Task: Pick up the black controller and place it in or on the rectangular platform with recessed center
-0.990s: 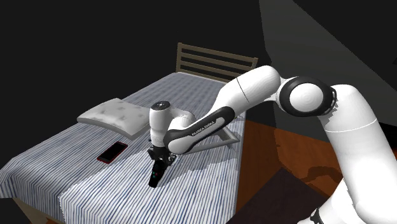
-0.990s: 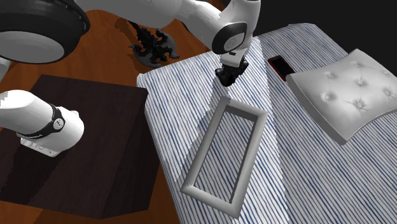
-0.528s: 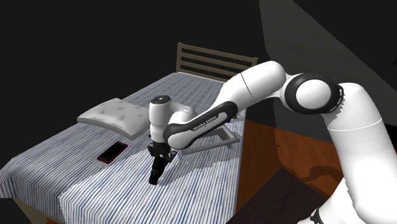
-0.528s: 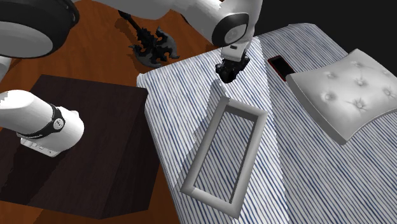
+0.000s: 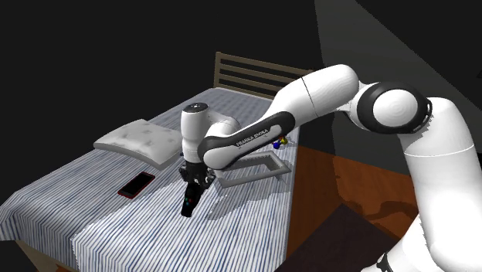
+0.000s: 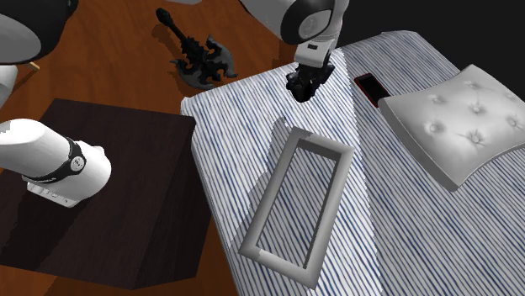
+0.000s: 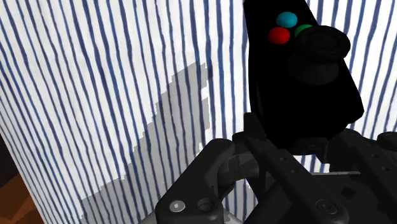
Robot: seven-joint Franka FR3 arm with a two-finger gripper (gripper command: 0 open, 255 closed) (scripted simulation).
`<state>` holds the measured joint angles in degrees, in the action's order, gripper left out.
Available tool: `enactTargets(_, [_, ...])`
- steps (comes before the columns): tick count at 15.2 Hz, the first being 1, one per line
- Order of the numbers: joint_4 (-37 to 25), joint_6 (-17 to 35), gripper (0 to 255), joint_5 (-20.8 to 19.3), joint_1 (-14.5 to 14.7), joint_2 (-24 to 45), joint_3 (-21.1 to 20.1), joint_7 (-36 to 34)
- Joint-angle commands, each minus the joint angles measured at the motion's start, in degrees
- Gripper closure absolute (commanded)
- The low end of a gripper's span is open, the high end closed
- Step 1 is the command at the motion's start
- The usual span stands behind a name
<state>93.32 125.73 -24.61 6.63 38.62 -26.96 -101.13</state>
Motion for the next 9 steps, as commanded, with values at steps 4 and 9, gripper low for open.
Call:
enactTargets(4, [-0.5,-2.6,255,1.2,-0.5,-2.2,-0.9,0.8])
enactTargets(9, [-1.3,-5.2,255,2.4,-0.9,-4.2,-1.7,1.6])
